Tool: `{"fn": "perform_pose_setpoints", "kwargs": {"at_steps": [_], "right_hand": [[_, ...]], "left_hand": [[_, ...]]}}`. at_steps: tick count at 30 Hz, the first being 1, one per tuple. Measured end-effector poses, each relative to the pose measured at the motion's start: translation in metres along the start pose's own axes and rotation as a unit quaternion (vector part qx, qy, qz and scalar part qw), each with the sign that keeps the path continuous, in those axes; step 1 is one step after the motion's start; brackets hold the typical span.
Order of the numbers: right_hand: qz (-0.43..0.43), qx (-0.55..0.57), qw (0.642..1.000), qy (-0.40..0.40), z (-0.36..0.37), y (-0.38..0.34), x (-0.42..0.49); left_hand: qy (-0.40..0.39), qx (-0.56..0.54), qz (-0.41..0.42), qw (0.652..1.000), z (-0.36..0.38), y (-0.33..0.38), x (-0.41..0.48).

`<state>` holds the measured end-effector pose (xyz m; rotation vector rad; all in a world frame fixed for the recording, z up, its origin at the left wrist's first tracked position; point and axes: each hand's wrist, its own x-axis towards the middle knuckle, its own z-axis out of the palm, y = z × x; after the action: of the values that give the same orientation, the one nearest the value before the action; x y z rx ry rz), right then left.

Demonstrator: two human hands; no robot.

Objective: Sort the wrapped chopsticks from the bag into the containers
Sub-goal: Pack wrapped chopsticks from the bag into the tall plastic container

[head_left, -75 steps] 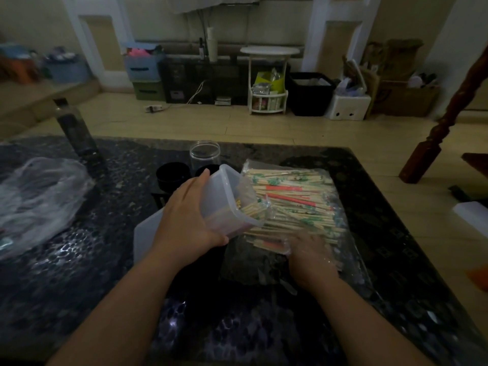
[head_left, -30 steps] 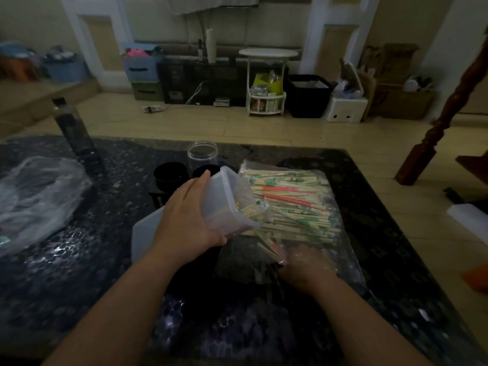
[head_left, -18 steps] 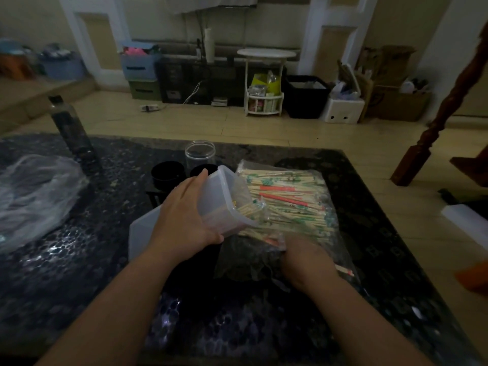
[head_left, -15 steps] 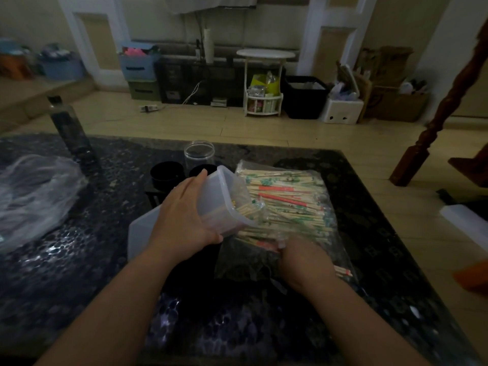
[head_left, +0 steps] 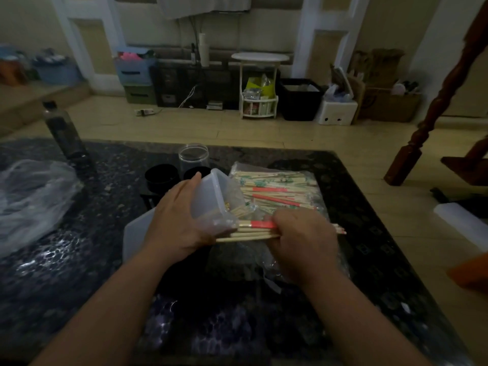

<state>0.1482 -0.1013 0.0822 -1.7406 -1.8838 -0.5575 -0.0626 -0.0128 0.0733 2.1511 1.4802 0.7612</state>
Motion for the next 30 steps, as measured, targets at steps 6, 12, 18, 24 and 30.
{"fn": "perform_pose_setpoints", "kwargs": {"at_steps": [6,12,18,24,30], "right_hand": [[0.006,0.093,0.982,0.162,0.006,0.007,0.005],[0.089,0.231,0.957,0.151,0.017,0.000,0.012],[0.287,0.483,0.809,0.174,0.010,-0.003,0.028],[0.386,0.553,0.729,0.117,0.005,-0.008,0.027],[0.361,0.570,0.737,0.033,0.019,-0.009,0.027]], "left_hand": [[-0.001,0.011,0.007,1.000,0.001,0.000,-0.001],[0.001,0.036,0.023,0.999,0.003,-0.003,0.000],[-0.007,0.053,0.021,0.998,0.001,-0.001,-0.001],[-0.010,0.050,0.019,0.999,0.002,-0.002,0.000],[-0.013,0.051,0.017,0.998,0.003,-0.001,-0.001]]}}
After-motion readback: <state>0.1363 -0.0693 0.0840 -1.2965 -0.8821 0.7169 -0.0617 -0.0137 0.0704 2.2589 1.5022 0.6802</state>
